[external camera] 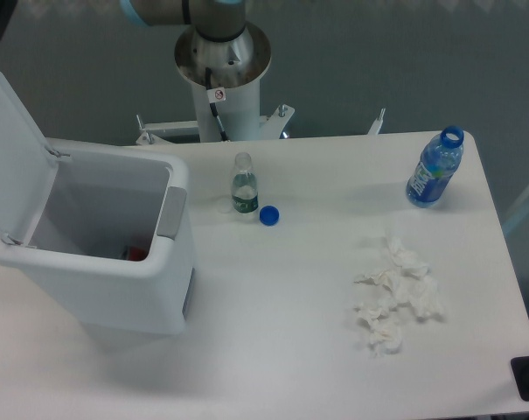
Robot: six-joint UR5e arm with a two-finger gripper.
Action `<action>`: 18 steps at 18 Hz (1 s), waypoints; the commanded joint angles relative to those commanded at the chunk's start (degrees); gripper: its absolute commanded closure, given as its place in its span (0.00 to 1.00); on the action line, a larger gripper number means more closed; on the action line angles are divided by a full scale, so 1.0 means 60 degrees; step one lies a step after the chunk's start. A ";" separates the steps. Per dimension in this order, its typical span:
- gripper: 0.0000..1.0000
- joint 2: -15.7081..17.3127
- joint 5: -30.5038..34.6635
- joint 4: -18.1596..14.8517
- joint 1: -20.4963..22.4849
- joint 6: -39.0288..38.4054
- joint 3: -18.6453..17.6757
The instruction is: Close the trash can
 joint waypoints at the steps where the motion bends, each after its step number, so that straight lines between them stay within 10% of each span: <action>1: 0.00 -0.0044 0.0000 0.0000 -0.0117 0.0073 0.0000; 18: 0.00 -0.1084 0.0044 0.0264 -0.0792 0.0162 0.0029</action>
